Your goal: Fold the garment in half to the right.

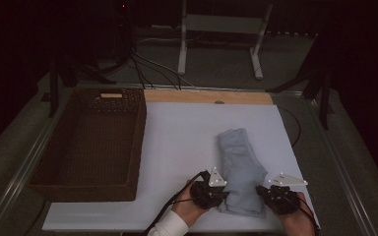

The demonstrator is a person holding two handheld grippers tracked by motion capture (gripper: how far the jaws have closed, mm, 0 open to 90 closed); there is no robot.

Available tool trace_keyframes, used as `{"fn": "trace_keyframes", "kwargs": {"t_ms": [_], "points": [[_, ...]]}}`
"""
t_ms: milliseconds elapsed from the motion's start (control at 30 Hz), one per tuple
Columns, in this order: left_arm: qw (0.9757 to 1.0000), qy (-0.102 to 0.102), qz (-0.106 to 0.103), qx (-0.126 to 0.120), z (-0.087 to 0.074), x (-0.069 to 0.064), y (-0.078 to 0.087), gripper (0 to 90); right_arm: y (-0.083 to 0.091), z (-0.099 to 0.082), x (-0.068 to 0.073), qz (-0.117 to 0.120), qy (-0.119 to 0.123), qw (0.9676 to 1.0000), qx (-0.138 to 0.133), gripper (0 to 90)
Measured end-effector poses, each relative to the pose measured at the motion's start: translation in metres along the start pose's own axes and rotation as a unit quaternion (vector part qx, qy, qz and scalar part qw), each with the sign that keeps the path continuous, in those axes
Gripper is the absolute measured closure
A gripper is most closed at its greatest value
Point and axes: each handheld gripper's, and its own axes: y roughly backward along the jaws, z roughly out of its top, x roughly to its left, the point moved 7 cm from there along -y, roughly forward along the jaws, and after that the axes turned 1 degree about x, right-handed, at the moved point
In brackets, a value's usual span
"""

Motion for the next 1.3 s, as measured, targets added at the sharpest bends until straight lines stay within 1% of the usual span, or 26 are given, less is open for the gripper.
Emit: {"fn": "trace_keyframes", "kwargs": {"t_ms": [67,133,233,300,367,467,533,667,833,1000,1133,1300], "points": [[1.0,0.001,0.002,-0.001,-0.001,0.002,0.002,79.9,-0.001,0.001,0.002,0.003,0.002,1.0,-0.001,87.5],[1.0,0.002,0.004,-0.001,-0.003,0.003,0.004,79.9,-0.001,0.002,0.003,0.005,0.002,1.0,-0.002,84.1],[1.0,0.004,0.005,-0.003,-0.005,0.005,0.007,79.9,-0.002,0.003,0.005,0.01,0.0,0.9999,-0.003,82.5],[1.0,0.007,0.005,-0.002,-0.006,0.006,0.008,79.9,-0.002,0.003,0.006,0.012,0.001,0.9999,-0.004,82.6],[0.9999,0.01,0.008,-0.003,-0.009,0.008,0.011,79.9,-0.004,0.005,0.01,0.017,0.006,0.9998,-0.005,83.1],[0.9999,0.01,0.011,-0.004,-0.011,0.012,0.015,79.8,-0.005,0.007,0.016,0.019,0.012,0.9997,-0.006,85.9],[0.9998,0.016,0.014,-0.006,-0.013,0.015,0.018,79.8,-0.007,0.01,0.019,0.02,0.017,0.9996,-0.009,87.1],[0.9995,0.022,0.02,-0.008,-0.015,0.022,0.023,79.8,-0.011,0.017,0.025,0.022,0.023,0.9994,-0.015,87.9],[0.9992,0.027,0.03,-0.007,-0.019,0.031,0.03,79.8,-0.02,0.024,0.032,0.029,0.03,0.999,-0.014,88.1],[0.9983,0.04,0.04,-0.012,-0.023,0.04,0.037,79.8,-0.027,0.035,0.039,0.035,0.037,0.9986,-0.018,88.2],[0.9978,0.044,0.049,-0.011,-0.027,0.047,0.043,79.7,-0.033,0.043,0.044,0.039,0.042,0.9981,-0.021,88.2],[0.9968,0.057,0.054,-0.016,-0.032,0.052,0.047,79.6,-0.04,0.051,0.05,0.044,0.046,0.9977,-0.023,88.4]]}}
